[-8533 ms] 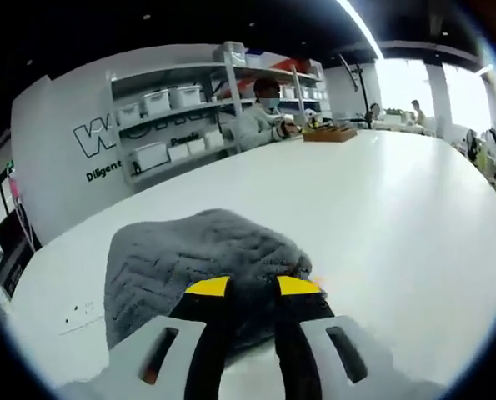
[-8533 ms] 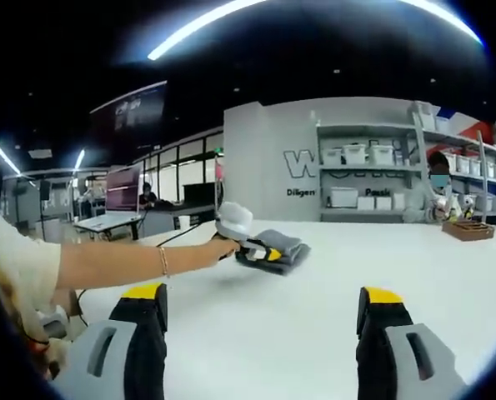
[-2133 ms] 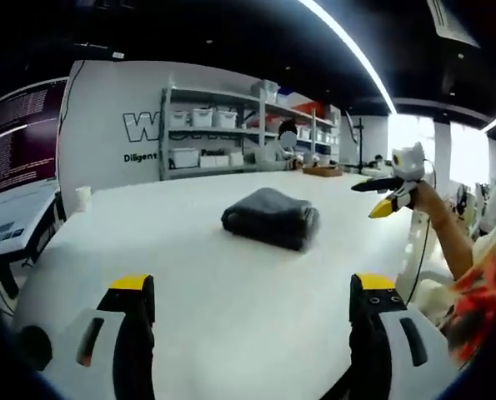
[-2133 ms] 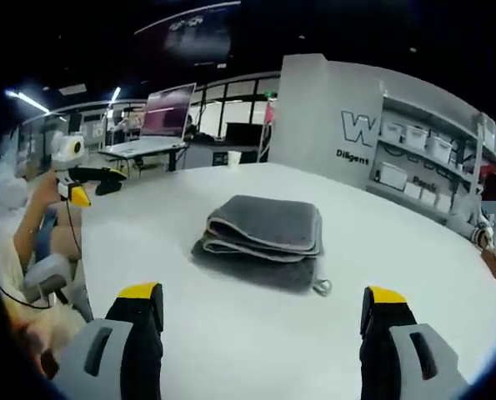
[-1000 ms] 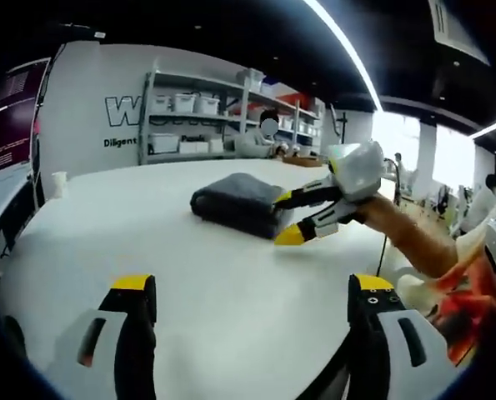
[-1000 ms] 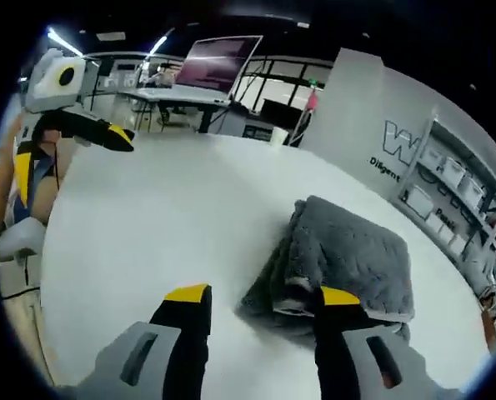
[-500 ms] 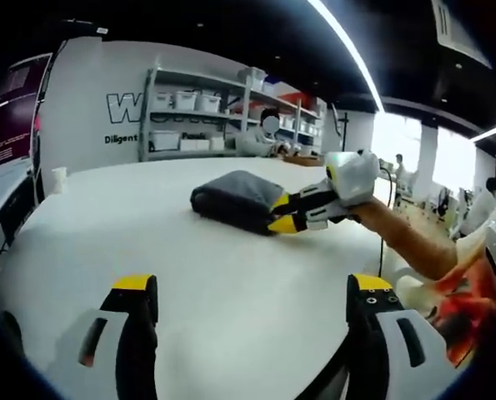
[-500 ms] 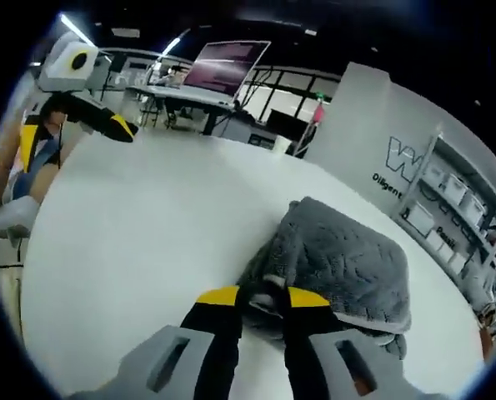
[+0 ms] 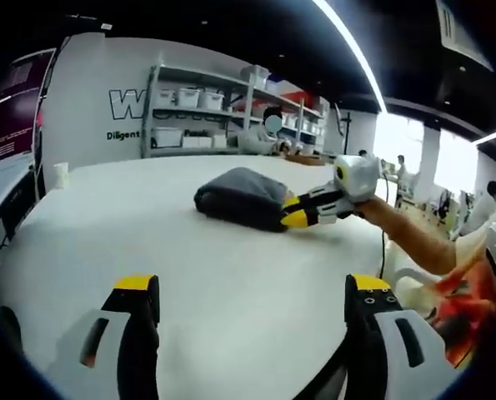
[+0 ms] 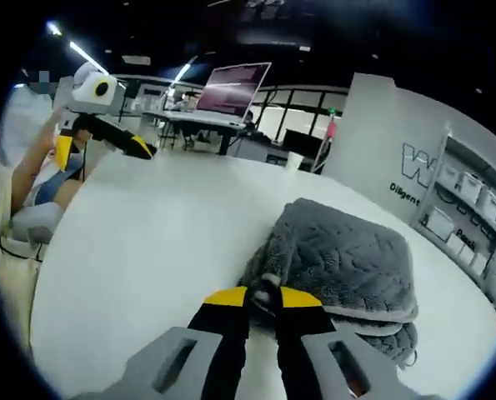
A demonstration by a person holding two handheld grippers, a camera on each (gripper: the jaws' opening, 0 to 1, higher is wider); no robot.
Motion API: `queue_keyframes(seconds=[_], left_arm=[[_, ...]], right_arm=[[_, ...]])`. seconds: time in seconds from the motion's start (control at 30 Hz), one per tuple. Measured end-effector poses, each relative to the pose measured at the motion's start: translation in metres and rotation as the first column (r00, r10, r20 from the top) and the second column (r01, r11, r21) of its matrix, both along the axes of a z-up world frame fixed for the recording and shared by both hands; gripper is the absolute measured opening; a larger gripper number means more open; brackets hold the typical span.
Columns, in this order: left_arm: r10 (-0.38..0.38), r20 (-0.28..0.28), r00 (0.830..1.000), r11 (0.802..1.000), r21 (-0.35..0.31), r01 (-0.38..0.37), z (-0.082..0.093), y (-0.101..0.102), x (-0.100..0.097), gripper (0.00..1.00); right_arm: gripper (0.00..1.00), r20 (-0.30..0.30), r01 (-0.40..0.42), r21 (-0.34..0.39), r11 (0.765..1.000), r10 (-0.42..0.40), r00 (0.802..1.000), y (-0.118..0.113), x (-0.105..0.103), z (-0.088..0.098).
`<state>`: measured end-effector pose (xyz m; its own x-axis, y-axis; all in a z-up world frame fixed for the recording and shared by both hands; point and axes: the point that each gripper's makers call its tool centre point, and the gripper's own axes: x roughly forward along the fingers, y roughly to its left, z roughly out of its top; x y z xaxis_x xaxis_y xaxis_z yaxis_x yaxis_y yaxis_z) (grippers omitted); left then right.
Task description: Open the folded towel by lifting each exposed corner and separating the folded layers until the towel lies flat within the target outline without major curled edges
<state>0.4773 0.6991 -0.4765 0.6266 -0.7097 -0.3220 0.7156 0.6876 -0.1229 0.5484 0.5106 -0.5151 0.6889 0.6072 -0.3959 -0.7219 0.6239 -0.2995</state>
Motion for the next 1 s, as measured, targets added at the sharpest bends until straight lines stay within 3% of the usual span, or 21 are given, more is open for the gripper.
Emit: queue_keyframes(seconds=[0.23, 0.53, 1.0], left_arm=[[-0.01, 0.003, 1.0, 1.0, 0.002, 0.01, 0.004, -0.001, -0.003, 0.9], [-0.008, 0.004, 1.0, 1.0, -0.004, 0.008, 0.005, 0.0, -0.004, 0.89], [-0.019, -0.01, 1.0, 1.0, -0.015, 0.018, 0.004, -0.004, -0.007, 0.89]], right_arm=[[0.05, 0.006, -0.035, 0.001, 0.999, 0.035, 0.999, -0.015, -0.003, -0.001], [0.05, -0.038, -0.025, 0.064, 0.998, 0.027, 0.999, -0.039, -0.005, 0.002], [0.05, -0.029, -0.04, 0.034, 0.999, 0.041, 0.999, -0.087, -0.005, 0.006]])
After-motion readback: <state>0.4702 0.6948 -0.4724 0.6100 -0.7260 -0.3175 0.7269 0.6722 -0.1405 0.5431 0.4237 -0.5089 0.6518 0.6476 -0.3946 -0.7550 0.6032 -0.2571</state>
